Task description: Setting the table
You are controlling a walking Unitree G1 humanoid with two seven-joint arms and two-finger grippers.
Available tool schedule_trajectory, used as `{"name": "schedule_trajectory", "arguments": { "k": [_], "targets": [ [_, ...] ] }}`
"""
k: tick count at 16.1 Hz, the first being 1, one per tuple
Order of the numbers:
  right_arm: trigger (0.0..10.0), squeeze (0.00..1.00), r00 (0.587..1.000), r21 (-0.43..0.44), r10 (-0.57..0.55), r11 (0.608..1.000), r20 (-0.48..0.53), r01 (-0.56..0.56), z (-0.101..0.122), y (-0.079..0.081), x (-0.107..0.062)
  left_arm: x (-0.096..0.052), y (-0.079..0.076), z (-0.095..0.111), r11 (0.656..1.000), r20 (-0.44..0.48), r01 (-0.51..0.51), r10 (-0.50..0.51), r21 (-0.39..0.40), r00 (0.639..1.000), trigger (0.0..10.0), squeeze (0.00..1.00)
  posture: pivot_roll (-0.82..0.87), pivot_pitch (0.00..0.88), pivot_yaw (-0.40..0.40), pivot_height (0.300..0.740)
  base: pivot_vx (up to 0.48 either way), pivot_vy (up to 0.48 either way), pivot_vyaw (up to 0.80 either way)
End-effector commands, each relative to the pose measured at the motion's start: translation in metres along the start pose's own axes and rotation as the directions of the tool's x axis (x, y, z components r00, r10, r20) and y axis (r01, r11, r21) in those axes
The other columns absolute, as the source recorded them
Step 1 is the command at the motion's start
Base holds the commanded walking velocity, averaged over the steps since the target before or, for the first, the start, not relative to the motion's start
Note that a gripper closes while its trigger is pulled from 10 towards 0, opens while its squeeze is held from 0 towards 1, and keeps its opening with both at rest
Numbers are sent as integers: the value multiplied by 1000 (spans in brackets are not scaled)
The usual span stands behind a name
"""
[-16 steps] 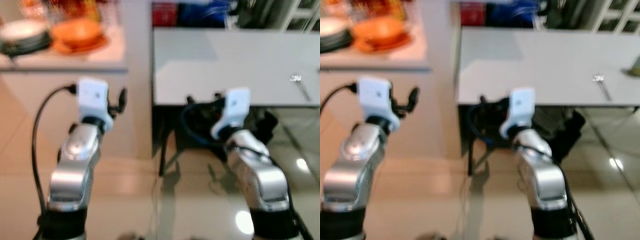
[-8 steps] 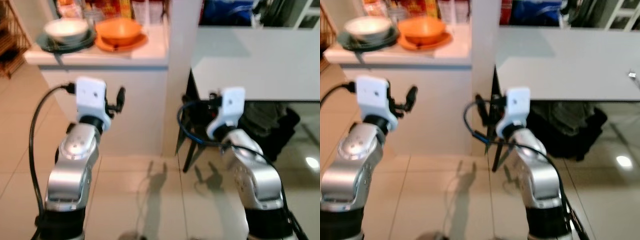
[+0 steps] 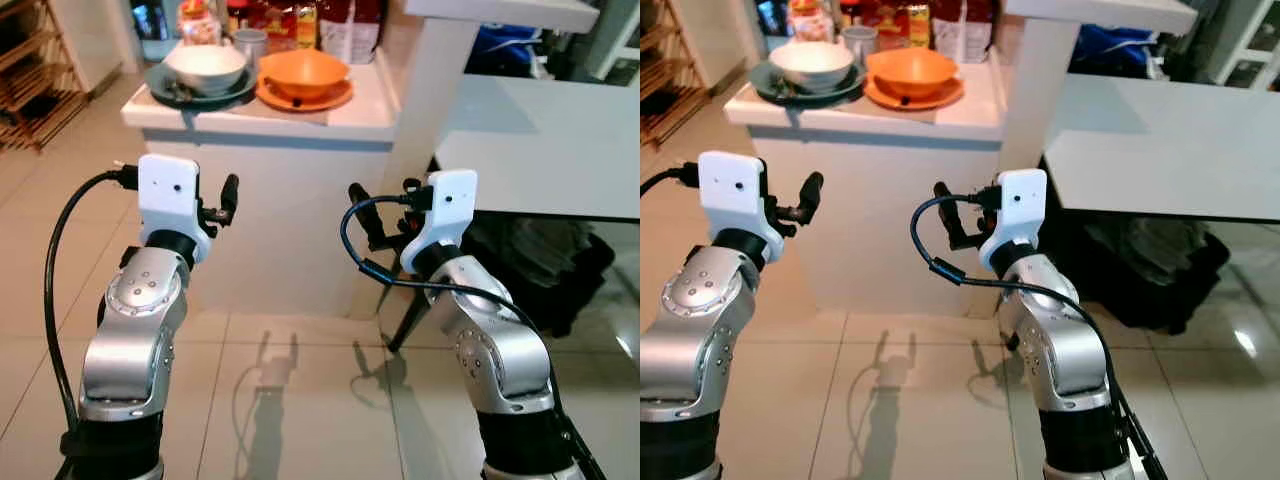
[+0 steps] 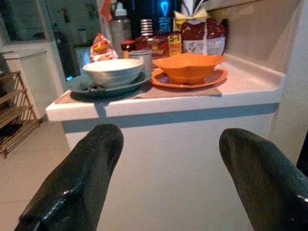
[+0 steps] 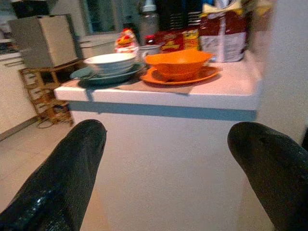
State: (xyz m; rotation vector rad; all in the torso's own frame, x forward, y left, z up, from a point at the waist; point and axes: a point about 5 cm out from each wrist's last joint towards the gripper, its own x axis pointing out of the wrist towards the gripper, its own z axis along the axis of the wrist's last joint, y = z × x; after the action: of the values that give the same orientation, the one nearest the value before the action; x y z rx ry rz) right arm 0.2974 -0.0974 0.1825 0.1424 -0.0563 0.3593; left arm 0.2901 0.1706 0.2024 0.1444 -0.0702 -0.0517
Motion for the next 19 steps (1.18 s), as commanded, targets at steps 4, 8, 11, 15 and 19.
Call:
{"name": "schedule_trajectory", "arguments": {
  "k": [4, 8, 11, 15, 19],
  "targets": [
    [10000, 0, 998, -29, -53, 998, 39, 54, 10, -13, 3, 1, -4, 6, 1000, 15, 16, -16, 5, 1000, 10000, 0, 10, 0, -25, 740, 358, 0, 489],
    [10000, 0, 998, -40, -52, 998, 38, 54, 11, -15, 4, 0, -5, 5, 1000, 13, 18, -18, 4, 1000, 10000, 0, 11, 0, -28, 740, 357, 0, 211],
    [10000, 0, 999, -43, -32, 998, 41, 34, 12, -13, 5, 0, -3, 6, 1000, 16, 13, -13, 6, 1000, 10000, 0, 12, 0, -29, 740, 358, 0, 0],
    [10000, 0, 998, -26, -35, 999, 54, 36, 14, -13, 7, 0, -5, 6, 1000, 16, 23, -23, 8, 1000, 10000, 0, 13, 0, -30, 740, 354, 0, 0],
    [10000, 0, 996, -7, -49, 999, 78, 50, 20, -18, 8, 0, -4, 6, 1000, 16, 24, -24, 12, 1000, 10000, 0, 13, 0, -28, 740, 355, 0, 0]
  ]
}}
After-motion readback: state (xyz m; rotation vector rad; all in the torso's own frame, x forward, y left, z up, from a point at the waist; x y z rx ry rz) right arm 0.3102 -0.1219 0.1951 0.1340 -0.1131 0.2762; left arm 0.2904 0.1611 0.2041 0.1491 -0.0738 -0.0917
